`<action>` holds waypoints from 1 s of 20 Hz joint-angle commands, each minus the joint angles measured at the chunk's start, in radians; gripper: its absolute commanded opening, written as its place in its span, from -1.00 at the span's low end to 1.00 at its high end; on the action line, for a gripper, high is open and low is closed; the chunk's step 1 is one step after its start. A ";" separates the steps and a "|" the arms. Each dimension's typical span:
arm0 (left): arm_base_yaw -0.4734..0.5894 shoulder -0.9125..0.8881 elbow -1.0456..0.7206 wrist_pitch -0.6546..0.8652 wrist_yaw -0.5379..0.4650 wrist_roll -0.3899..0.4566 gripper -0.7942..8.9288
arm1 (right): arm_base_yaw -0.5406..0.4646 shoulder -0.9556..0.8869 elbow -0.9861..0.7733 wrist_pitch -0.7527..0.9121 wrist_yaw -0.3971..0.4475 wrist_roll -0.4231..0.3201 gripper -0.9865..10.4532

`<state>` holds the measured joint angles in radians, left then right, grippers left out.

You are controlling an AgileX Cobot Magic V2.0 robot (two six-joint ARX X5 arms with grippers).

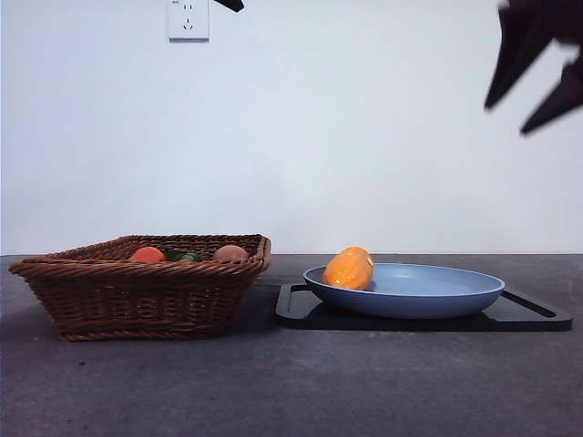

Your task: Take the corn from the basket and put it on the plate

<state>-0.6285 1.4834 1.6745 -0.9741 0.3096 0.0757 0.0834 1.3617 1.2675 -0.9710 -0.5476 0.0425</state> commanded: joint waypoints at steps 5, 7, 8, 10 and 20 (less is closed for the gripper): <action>-0.003 0.006 0.026 -0.061 -0.003 0.003 -0.45 | 0.175 -0.156 0.017 -0.106 -0.001 -0.084 -0.68; -0.003 0.006 0.026 -0.081 -0.003 0.003 -0.71 | 0.217 -0.166 0.017 -0.128 -0.002 -0.107 -0.82; -0.004 0.006 0.026 -0.087 -0.003 0.005 -0.82 | 0.231 -0.167 0.017 -0.136 -0.002 -0.114 -0.82; -0.004 0.006 0.026 -0.097 -0.003 0.010 -0.82 | 0.256 -0.167 0.017 -0.137 -0.002 -0.122 -0.82; -0.004 0.006 0.026 -0.017 -0.003 0.010 -0.82 | 0.249 -0.167 0.017 -0.053 -0.002 -0.122 -0.82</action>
<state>-0.6285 1.4834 1.6745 -0.9993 0.3096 0.0792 0.3309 1.1870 1.2675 -1.0313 -0.5484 -0.0650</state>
